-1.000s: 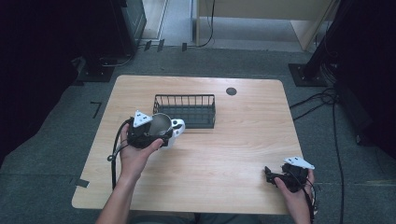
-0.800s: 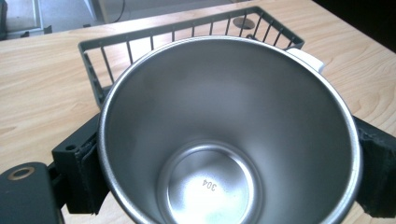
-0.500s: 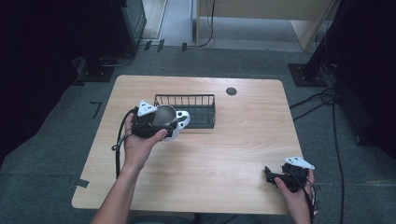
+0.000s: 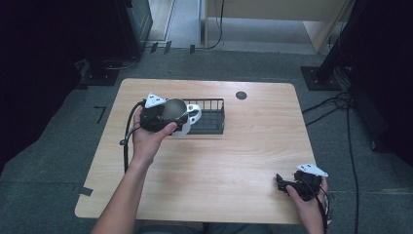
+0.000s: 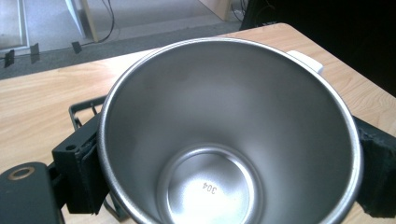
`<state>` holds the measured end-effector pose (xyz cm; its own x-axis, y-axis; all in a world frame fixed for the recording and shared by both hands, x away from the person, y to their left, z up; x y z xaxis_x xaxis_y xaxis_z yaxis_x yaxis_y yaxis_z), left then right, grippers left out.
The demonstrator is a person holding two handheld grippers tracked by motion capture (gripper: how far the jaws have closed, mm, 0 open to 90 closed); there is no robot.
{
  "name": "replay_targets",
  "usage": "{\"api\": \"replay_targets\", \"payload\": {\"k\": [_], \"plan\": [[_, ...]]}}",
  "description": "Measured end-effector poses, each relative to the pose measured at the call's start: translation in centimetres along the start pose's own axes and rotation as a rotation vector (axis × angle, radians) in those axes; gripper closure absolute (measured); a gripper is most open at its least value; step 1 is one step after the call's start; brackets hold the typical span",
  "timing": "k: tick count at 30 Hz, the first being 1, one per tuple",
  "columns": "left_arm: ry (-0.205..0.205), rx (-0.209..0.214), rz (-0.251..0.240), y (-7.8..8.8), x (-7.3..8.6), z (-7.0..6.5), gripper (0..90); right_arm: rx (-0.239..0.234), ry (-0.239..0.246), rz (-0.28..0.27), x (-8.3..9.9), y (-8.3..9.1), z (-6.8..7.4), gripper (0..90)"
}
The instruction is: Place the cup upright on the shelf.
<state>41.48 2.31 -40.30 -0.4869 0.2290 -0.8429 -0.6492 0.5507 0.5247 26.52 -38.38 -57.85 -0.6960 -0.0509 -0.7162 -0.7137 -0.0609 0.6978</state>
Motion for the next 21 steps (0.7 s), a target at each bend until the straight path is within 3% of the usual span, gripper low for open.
{"api": "replay_targets", "payload": {"k": [21], "plan": [[-0.012, -0.024, -0.013, -2.2, -3.2, 2.1, 6.9, 0.0, 0.001, 0.0, 0.0, 0.0, 0.0, 0.0]]}}
Point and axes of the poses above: each handheld gripper's, and its own axes: y roughly backward along the jaws, x roughly out of its underside, z roughly to its left, the point moved 7 cm from there along -y, roughly forward along the jaws, and after that the axes turned 2 degrees about x, right-handed, at the moved point
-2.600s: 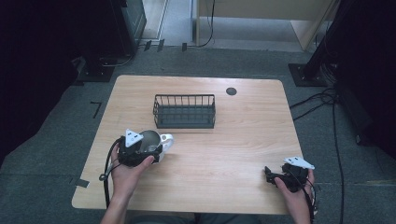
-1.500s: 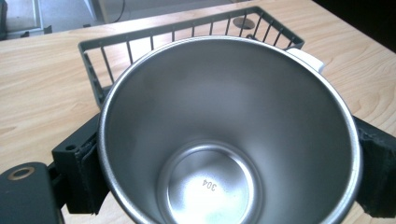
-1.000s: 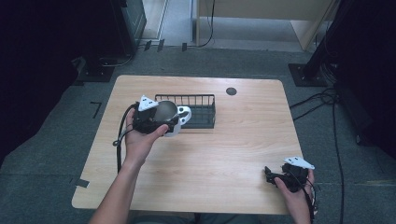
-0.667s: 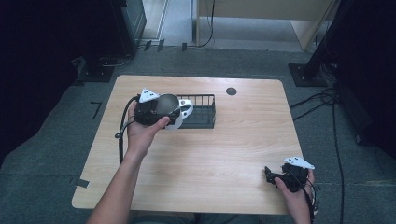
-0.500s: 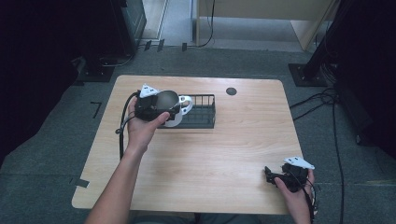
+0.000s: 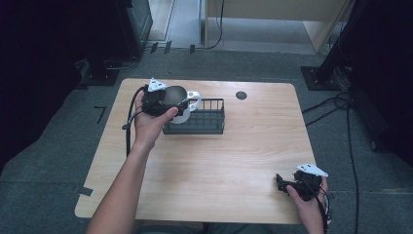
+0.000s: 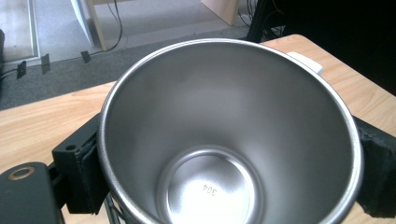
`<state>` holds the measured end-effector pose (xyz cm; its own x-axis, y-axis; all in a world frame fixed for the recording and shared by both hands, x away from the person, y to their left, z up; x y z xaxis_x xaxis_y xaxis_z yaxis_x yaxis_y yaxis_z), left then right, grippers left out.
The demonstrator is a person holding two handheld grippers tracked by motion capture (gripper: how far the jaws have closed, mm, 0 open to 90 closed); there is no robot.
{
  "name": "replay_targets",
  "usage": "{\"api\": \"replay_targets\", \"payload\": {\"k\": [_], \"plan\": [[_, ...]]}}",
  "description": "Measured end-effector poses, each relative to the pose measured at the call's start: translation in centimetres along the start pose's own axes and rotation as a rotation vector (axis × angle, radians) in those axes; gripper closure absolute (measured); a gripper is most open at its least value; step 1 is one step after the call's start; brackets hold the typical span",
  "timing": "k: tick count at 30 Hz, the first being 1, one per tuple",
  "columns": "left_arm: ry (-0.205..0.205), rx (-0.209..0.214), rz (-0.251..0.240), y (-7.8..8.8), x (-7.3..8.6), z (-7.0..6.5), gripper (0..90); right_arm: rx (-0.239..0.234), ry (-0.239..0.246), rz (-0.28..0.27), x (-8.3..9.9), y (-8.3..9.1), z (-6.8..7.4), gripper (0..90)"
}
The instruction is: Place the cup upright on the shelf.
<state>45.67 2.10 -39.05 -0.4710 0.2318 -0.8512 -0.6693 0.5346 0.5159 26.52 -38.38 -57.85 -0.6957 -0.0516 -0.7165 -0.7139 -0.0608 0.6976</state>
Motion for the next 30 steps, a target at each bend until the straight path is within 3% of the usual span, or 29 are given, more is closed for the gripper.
{"api": "replay_targets", "payload": {"k": [10, 19, 30], "plan": [[0.003, -0.001, 0.015, -2.8, -0.1, 1.2, 6.9, 0.0, 0.0, 0.0, 0.0, 0.0, 0.0, 0.0], [-0.012, 0.002, 0.006, -3.9, -0.1, 2.2, 6.8, 0.0, 0.0, 0.0, 0.0, 0.0, 0.0, 0.0], [-0.013, -0.011, 0.052, -5.5, 1.6, 2.9, 6.8, 0.0, -0.001, 0.0, 0.0, 0.0, 0.0, 0.0]]}}
Point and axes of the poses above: each handheld gripper's, and its own axes: y roughly backward along the jaws, x roughly out of its underside, z roughly to its left, the point moved 7 cm from there along -y, roughly forward along the jaws, and after that the axes turned 2 degrees about x, right-handed, at the moved point
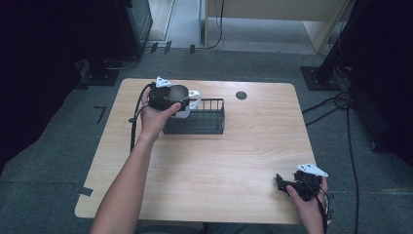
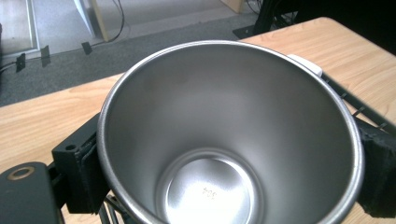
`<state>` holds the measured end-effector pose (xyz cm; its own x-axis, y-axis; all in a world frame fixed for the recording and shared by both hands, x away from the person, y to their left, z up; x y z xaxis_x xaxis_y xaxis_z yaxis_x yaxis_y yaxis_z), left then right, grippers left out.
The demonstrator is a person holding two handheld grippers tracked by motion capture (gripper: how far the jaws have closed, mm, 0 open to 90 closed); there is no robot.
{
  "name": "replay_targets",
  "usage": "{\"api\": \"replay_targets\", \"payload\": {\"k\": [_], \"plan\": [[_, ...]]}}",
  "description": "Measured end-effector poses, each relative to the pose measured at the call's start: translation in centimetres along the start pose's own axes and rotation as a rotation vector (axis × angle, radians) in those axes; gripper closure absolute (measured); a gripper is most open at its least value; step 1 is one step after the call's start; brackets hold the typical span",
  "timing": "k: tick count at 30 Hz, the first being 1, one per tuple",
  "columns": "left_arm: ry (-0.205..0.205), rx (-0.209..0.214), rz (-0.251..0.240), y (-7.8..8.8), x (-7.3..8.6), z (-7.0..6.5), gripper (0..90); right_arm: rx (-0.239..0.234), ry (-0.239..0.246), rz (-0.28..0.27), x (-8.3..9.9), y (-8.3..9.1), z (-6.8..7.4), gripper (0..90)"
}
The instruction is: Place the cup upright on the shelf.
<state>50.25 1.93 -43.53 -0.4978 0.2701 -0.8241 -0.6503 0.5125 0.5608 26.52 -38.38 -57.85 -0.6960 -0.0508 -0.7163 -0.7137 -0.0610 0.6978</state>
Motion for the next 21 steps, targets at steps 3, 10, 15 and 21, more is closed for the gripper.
{"api": "replay_targets", "payload": {"k": [3, 10, 15, 21], "plan": [[-0.005, -0.009, 0.019, -0.6, 1.0, 0.1, 6.8, 0.0, 0.001, -0.001, 0.0, 0.0, 0.0, 0.0], [-0.032, -0.034, 0.044, -1.1, 2.1, 0.1, 6.6, 0.0, 0.001, 0.0, 0.0, 0.0, 0.0, 0.0], [-0.033, -0.021, 0.048, -1.1, 2.2, 0.0, 6.0, 0.0, 0.001, 0.0, 0.0, 0.0, 0.0, 0.0], [0.038, 0.026, -0.008, -0.3, 1.7, 0.5, 0.0, 0.0, 0.0, 0.0, 0.0, 0.0, 0.0, 0.0]]}}
Point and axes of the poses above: each handheld gripper's, and its own axes: y roughly backward along the jaws, x roughly out of its underside, z roughly to its left, the point moved 7 cm from there along -y, roughly forward along the jaws, and after that the axes turned 2 degrees about x, right-handed, at the moved point
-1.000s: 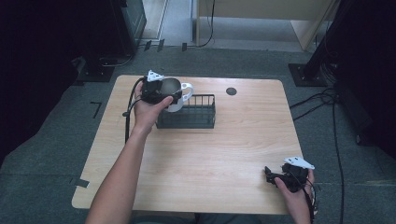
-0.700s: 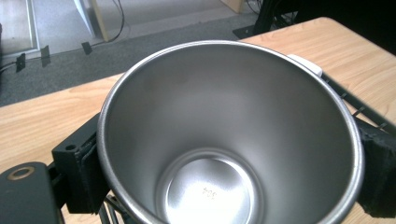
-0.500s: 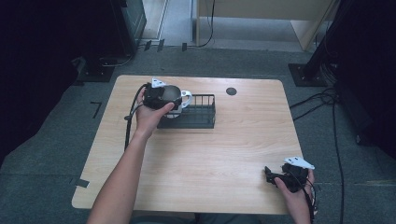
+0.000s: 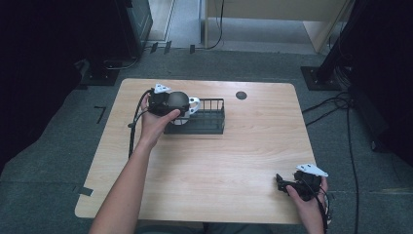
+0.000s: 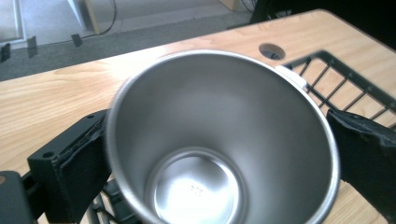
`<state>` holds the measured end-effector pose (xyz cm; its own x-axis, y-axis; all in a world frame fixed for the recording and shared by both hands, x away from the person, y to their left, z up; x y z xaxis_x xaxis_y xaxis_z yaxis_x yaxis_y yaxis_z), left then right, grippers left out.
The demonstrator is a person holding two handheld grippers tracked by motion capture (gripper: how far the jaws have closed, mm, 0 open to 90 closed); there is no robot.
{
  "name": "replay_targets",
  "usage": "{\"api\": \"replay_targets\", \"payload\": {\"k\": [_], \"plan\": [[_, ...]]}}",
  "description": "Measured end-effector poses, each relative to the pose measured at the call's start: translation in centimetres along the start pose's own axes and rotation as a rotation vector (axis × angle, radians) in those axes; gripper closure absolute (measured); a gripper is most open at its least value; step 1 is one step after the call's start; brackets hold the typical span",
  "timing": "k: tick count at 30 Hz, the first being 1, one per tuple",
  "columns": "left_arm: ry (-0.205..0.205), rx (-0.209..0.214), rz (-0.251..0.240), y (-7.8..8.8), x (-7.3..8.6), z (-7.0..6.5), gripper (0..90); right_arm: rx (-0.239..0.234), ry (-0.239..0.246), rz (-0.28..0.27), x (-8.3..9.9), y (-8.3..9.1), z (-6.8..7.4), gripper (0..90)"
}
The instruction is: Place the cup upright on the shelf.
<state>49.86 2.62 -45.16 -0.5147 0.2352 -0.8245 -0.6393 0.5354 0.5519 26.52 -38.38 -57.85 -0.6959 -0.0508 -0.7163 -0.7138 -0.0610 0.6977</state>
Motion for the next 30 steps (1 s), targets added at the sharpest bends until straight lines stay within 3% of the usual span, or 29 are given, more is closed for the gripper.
{"api": "replay_targets", "payload": {"k": [6, 11, 16, 24, 30], "plan": [[0.013, 0.013, -0.019, 0.9, -0.4, 0.1, 0.0, 0.0, 0.0, 0.0, 0.0, 0.0, 0.0, 0.0], [0.058, 0.013, -0.062, 2.6, -1.4, 0.3, 0.0, 0.0, 0.0, 0.0, 0.0, 0.0, 0.0, 0.0], [0.059, 0.02, -0.082, 4.2, -1.5, 0.4, 0.0, 0.0, 0.0, 0.0, 0.0, 0.0, 0.0, 0.0], [0.06, 0.024, -0.102, 6.1, -0.5, 0.5, 0.0, 0.0, 0.0, 0.0, 0.0, 0.0, 0.0, 0.0], [0.063, 0.001, -0.082, 7.4, 1.5, 0.6, 0.0, 0.0, 0.001, 0.0, 0.0, 0.0, 0.0, 0.0]]}}
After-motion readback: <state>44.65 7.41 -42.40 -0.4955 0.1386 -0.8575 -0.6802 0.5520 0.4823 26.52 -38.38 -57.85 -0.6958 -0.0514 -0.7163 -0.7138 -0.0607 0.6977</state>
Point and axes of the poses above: each handheld gripper's, and its own axes: y roughly backward along the jaws, x roughly out of its underside, z roughly to its left, the point moved 7 cm from there along -y, roughly forward along the jaws, and after that the axes turned 2 degrees about x, right-handed, at the moved point
